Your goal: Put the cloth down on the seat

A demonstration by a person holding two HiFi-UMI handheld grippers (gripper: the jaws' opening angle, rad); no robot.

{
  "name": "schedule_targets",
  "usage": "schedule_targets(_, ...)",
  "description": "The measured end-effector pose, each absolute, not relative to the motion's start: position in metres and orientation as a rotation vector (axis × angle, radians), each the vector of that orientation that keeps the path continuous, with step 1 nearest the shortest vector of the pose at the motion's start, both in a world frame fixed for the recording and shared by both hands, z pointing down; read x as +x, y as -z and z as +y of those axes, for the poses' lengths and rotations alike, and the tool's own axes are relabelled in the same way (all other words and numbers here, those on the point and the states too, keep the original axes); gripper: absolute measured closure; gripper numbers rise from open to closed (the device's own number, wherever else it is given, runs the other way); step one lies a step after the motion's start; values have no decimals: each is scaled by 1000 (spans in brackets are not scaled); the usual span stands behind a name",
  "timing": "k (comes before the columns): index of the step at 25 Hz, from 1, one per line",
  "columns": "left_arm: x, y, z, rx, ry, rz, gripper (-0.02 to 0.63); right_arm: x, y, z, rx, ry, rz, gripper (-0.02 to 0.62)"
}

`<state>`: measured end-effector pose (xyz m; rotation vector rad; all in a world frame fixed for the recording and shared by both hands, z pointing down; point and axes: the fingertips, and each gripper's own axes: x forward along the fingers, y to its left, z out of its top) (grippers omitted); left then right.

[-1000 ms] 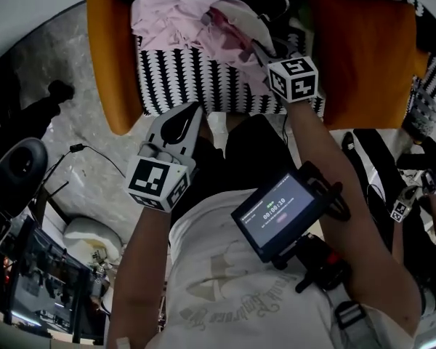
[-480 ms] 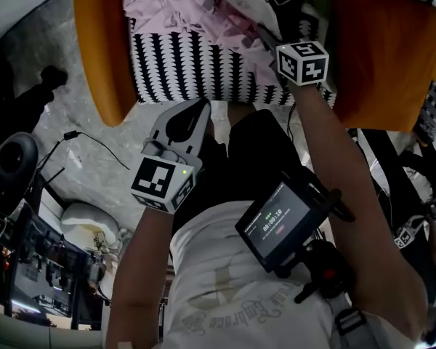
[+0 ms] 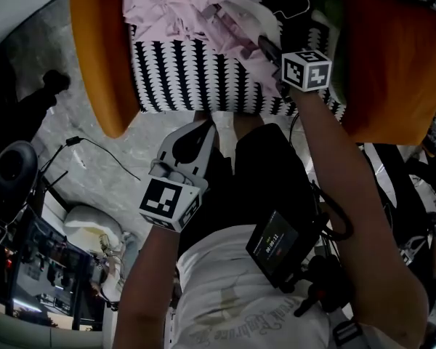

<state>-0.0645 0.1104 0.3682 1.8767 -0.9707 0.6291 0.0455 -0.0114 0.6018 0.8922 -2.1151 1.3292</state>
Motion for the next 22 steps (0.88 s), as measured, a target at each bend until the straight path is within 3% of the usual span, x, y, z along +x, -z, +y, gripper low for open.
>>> schedule_targets(19, -46, -395, 125, 1837, -654, -953, 594, 61, -675, 1, 886, -1149, -1834, 454)
schedule_targets(22, -47, -395, 124, 1833, -653, -958, 594, 66, -680, 0, 969, -1256, -1791, 445)
